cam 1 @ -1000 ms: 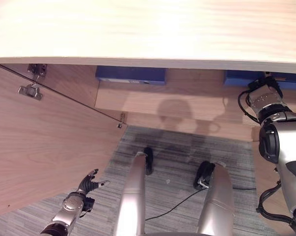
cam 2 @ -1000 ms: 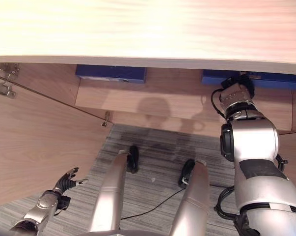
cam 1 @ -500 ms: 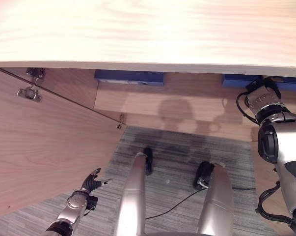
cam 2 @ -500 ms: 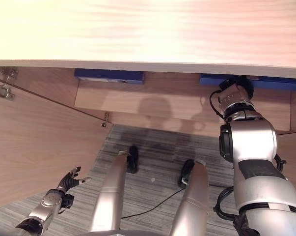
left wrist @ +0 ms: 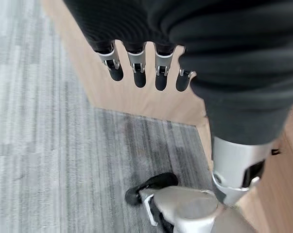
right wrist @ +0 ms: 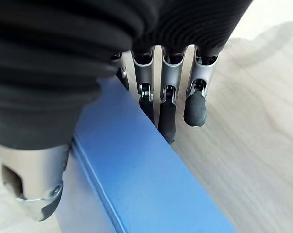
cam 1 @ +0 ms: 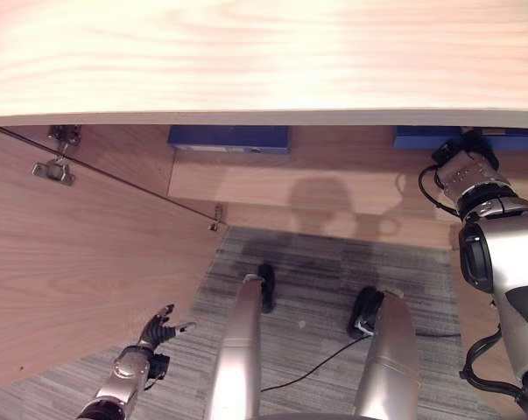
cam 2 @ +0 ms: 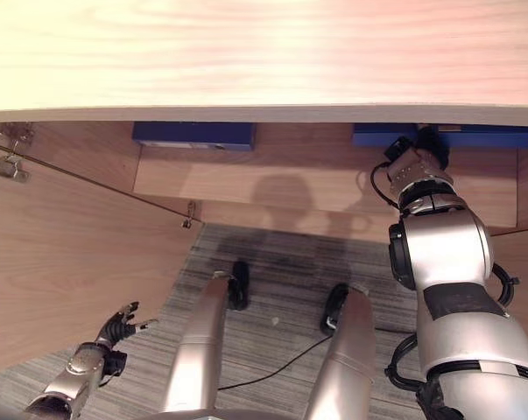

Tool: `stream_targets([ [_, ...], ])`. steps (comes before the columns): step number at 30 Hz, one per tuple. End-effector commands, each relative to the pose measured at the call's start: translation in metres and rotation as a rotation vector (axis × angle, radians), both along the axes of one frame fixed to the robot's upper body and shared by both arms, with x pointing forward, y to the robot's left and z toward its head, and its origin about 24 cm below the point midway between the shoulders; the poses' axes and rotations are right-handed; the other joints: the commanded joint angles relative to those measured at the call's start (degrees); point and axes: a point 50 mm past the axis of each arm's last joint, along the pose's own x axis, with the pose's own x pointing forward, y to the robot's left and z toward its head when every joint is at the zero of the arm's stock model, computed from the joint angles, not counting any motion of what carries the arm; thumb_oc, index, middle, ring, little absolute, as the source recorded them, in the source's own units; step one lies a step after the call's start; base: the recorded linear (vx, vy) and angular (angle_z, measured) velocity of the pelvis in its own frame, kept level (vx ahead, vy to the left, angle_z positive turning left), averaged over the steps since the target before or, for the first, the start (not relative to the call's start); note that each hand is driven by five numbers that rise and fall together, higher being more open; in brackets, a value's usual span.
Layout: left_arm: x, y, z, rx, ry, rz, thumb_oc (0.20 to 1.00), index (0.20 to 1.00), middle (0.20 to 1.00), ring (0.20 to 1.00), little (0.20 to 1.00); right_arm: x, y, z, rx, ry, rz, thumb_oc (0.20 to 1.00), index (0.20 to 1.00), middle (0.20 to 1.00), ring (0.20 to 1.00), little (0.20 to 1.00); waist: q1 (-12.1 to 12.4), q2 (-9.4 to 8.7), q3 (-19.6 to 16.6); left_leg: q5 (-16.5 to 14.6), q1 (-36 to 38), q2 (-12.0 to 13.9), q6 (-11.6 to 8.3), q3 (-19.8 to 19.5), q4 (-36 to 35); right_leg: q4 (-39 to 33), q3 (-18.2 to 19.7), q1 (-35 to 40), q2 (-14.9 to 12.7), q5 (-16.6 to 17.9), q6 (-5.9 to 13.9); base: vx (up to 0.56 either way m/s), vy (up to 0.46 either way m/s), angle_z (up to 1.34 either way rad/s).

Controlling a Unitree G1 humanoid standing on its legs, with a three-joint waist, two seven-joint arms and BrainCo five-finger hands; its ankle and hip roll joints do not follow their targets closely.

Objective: Put the empty folder in the office cabinet

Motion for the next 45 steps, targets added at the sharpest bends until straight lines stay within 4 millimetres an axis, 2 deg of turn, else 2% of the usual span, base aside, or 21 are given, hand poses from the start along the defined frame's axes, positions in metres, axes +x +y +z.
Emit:
stream_targets([
  [1, 0.014, 0.023, 0.018, 0.034, -0.06, 0.024, 1.0, 1.0, 1.0, 1.0, 1.0, 0.0, 0.004, 0.128, -0.269, -0.486, 0.118, 1.0, 1.0, 1.0, 1.0, 1.0, 3.03, -1.21, 1.83, -5.97, 1.98, 0.36, -0.2, -1.38, 0.48, -4.44, -2.87, 4.27, 1.81, -3.48, 2.07, 0.0, 0.0, 0.0],
  [4, 0.015, 0.022, 0.019, 0.025, -0.06, 0.009, 1.0, 1.0, 1.0, 1.0, 1.0, -0.001, -0.003, 0.116, -0.245, -0.473, 0.112, 1.0, 1.0, 1.0, 1.0, 1.0, 3.0, -1.17, 2.02, -5.5, 3.3, 0.69, -0.28, -1.58, -1.14, -5.89, -2.99, 5.49, 1.99, -2.91, 2.41, 0.0, 0.0, 0.0],
  [5, 0.016, 0.022, 0.019, 0.017, -0.061, 0.015, 1.0, 1.0, 1.0, 1.0, 1.0, 0.0, -0.008, 0.098, -0.212, -0.449, 0.107, 1.0, 1.0, 1.0, 1.0, 1.0, 2.78, -1.33, 2.27, -4.98, 4.99, 0.95, -0.31, -1.64, -3.1, -7.54, -3.39, 6.94, 2.29, -2.35, 2.69, 0.0, 0.0, 0.0],
  [6, 0.015, 0.022, 0.019, 0.019, -0.06, 0.015, 1.0, 1.0, 1.0, 1.0, 1.0, 0.0, -0.009, 0.097, -0.21, -0.448, 0.107, 1.0, 1.0, 1.0, 1.0, 1.0, 2.81, -1.38, 2.3, -4.87, 5.24, 0.95, -0.31, -1.65, -3.31, -7.74, -3.45, 7.19, 2.32, -2.25, 2.69, 0.0, 0.0, 0.0],
  [10, 0.016, 0.022, 0.018, -0.001, -0.061, 0.027, 1.0, 1.0, 1.0, 1.0, 1.0, -0.001, -0.016, 0.043, -0.136, -0.37, 0.102, 1.0, 1.0, 1.0, 1.0, 1.0, 2.41, -1.77, 2.86, -3.43, 9.24, 0.91, -0.54, -1.66, -7.87, -11.57, -4.18, 11.0, 3.33, -0.86, 3.16, 0.0, 0.002, 0.02],
  [11, 0.015, 0.021, 0.017, -0.01, -0.06, 0.044, 1.0, 1.0, 1.0, 1.0, 1.0, -0.004, -0.017, 0.011, -0.083, -0.324, 0.093, 1.0, 1.0, 1.0, 1.0, 1.0, 2.23, -1.97, 3.05, -2.82, 10.96, 0.97, -0.64, -1.74, -9.84, -13.25, -4.5, 12.77, 3.72, -0.21, 3.37, 0.01, 0.007, 0.08],
  [12, 0.014, 0.022, 0.017, -0.008, -0.058, 0.043, 1.0, 1.0, 1.0, 1.0, 1.0, -0.004, -0.017, 0.01, -0.081, -0.322, 0.093, 1.0, 1.0, 1.0, 1.0, 1.0, 2.26, -2.03, 3.04, -2.72, 11.21, 0.98, -0.64, -1.75, -10.05, -13.45, -4.55, 13.03, 3.75, -0.11, 3.37, 0.02, -0.006, 0.07],
  [14, 0.012, 0.021, 0.013, -0.025, -0.05, 0.081, 1.0, 1.0, 1.0, 1.0, 1.0, -0.012, -0.013, -0.041, 0.019, -0.258, 0.081, 1.0, 1.0, 1.0, 1.0, 1.0, 2.04, -2.44, 3.01, -1.86, 14.33, 0.76, -0.74, -1.87, -13.24, -16.37, -4.98, 16.19, 4.2, 0.66, 3.59, 0.03, -0.016, 0.04],
  [15, 0.012, 0.019, 0.009, -0.056, -0.054, 0.131, 1.0, 1.0, 1.0, 1.0, 1.0, -0.025, 0.0, -0.098, 0.122, -0.174, 0.086, 1.0, 1.0, 1.0, 1.0, 1.0, 1.46, -2.69, 3.13, -1.13, 16.94, 0.43, -0.88, -1.98, -15.62, -18.96, -5.35, 19.07, 4.62, 1.68, 3.95, 0.05, -0.02, 0.1],
  [16, 0.01, 0.019, 0.009, -0.052, -0.051, 0.131, 1.0, 1.0, 1.0, 1.0, 1.0, -0.026, 0.001, -0.101, 0.125, -0.171, 0.086, 1.0, 1.0, 1.0, 1.0, 1.0, 1.44, -2.77, 3.12, -1.0, 17.31, 0.42, -0.88, -2.01, -15.91, -19.25, -5.45, 19.48, 4.64, 1.79, 3.97, 0.06, -0.021, 0.12],
  [19, 0.005, 0.013, 0.0, -0.084, -0.023, 0.163, 1.0, 1.0, 1.0, 1.0, 1.0, -0.059, 0.024, -0.178, 0.272, -0.057, 0.082, 1.0, 1.0, 1.0, 1.0, 1.0, 0.59, -3.05, 3.14, 0.5, 22.42, -0.12, -1.04, -1.88, -21.13, -23.9, -5.73, 24.19, 5.35, 3.44, 4.51, 0.05, 0.0, 0.01],
  [20, 0.001, 0.012, -0.003, -0.089, -0.006, 0.169, 1.0, 1.0, 1.0, 1.0, 1.0, -0.074, 0.029, -0.199, 0.304, -0.018, 0.078, 1.0, 1.0, 1.0, 1.0, 1.0, 0.29, -3.16, 3.24, 1.29, 24.83, -0.22, -1.09, -1.79, -23.35, -26.0, -6.16, 26.52, 5.44, 4.31, 4.73, 0.08, 0.01, -0.02],
  [21, -0.006, 0.008, -0.01, -0.108, 0.018, 0.183, 1.0, 1.0, 1.0, 1.0, 1.0, -0.101, 0.038, -0.233, 0.34, 0.061, 0.082, 1.0, 1.0, 1.0, 1.0, 1.0, -0.34, -3.28, 3.31, 2.45, 28.48, -0.44, -1.02, -1.71, -26.87, -29.59, -6.5, 30.1, 5.47, 5.94, 5.22, -0.01, 0.039, 0.05],
  [22, -0.01, 0.008, -0.013, -0.11, 0.037, 0.189, 1.0, 1.0, 1.0, 1.0, 1.0, -0.115, 0.037, -0.246, 0.344, 0.094, 0.085, 1.0, 1.0, 1.0, 1.0, 1.0, -0.67, -3.23, 3.66, 4.93, 30.09, -0.59, -0.71, -1.24, -29.32, -32.23, -7.38, 31.77, 5.28, 8.74, 5.17, 0.01, 0.054, 0.03],
  [24, -0.025, 0.011, -0.02, -0.111, 0.084, 0.208, 1.0, 1.0, 1.0, 1.0, 1.0, -0.147, 0.038, -0.271, 0.355, 0.14, 0.109, 1.0, 1.0, 1.0, 1.0, 1.0, -1.74, -3.36, 3.7, 6.01, 34.94, -1.06, -0.72, -0.77, -33.32, -35.92, -7.43, 35.96, 5.23, 10.5, 5.82, 0.07, 0.07, 0.02],
  [30, -0.058, 0.016, -0.033, -0.1, 0.202, 0.208, 1.0, 1.0, 1.0, 1.0, 1.0, -0.183, 0.031, -0.29, 0.357, 0.179, 0.118, 1.0, 1.0, 1.0, 1.0, 1.0, -2.96, -3.66, 3.33, 7.71, 43.62, -0.79, -1.21, 0.35, -39.81, -42.93, -7.74, 44.24, 5.02, 13.58, 7.11, 0.07, 0.04, -0.04],
  [34, -0.075, 0.018, -0.038, -0.087, 0.263, 0.195, 1.0, 1.0, 1.0, 1.0, 1.0, -0.194, 0.027, -0.294, 0.347, 0.185, 0.132, 1.0, 1.0, 1.0, 1.0, 1.0, -3.39, -3.88, 2.08, 9.21, 48.26, -0.61, -1.21, 1.02, -44.09, -47.4, -7.86, 48.44, 5.21, 15.86, 7.79, 0.08, 0.032, -0.04],
  [35, -0.085, 0.015, -0.043, -0.082, 0.308, 0.178, 1.0, 1.0, 1.0, 1.0, 1.0, -0.202, 0.027, -0.299, 0.331, 0.219, 0.16, 1.0, 1.0, 1.0, 1.0, 1.0, -3.6, -4.13, 0.17, 9.86, 52.25, -0.76, -1.13, 1.9, -47.46, -51.15, -8.25, 51.96, 5.49, 17.53, 8.46, 0.12, 0.023, 0.01],
  [41, -0.1, 0.007, -0.051, -0.087, 0.362, 0.174, 1.0, 1.0, 1.0, 1.0, 1.0, -0.222, 0.034, -0.313, 0.326, 0.327, 0.229, 1.0, 1.0, 1.0, 1.0, 1.0, -3.79, -4.76, -3.99, 11.43, 59.08, -1.09, -1.17, 3.13, -53.85, -58.07, -8.52, 58.36, 6.46, 20.22, 9.47, 0.09, 0.006, 0.0],
  [44, -0.106, 0.002, -0.054, -0.1, 0.378, 0.183, 1.0, 1.0, 1.0, 1.0, 1.0, -0.241, 0.037, -0.324, 0.289, 0.454, 0.318, 1.0, 1.0, 1.0, 1.0, 1.0, -3.81, -5.15, -6.34, 11.88, 62.08, -1.44, -1.38, 3.62, -56.1, -61.47, -8.52, 61.66, 7.0, 21.26, 9.7, 0.07, -0.002, -0.1],
  [45, -0.106, -0.002, -0.056, -0.11, 0.387, 0.187, 1.0, 1.0, 1.0, 1.0, 1.0, -0.254, 0.04, -0.331, 0.252, 0.559, 0.399, 1.0, 1.0, 1.0, 1.0, 1.0, -3.88, -5.44, -7.63, 11.81, 63.31, -1.6, -1.4, 3.83, -56.7, -62.84, -8.33, 63.01, 7.06, 21.82, 9.85, 0.05, -0.004, -0.07],
])
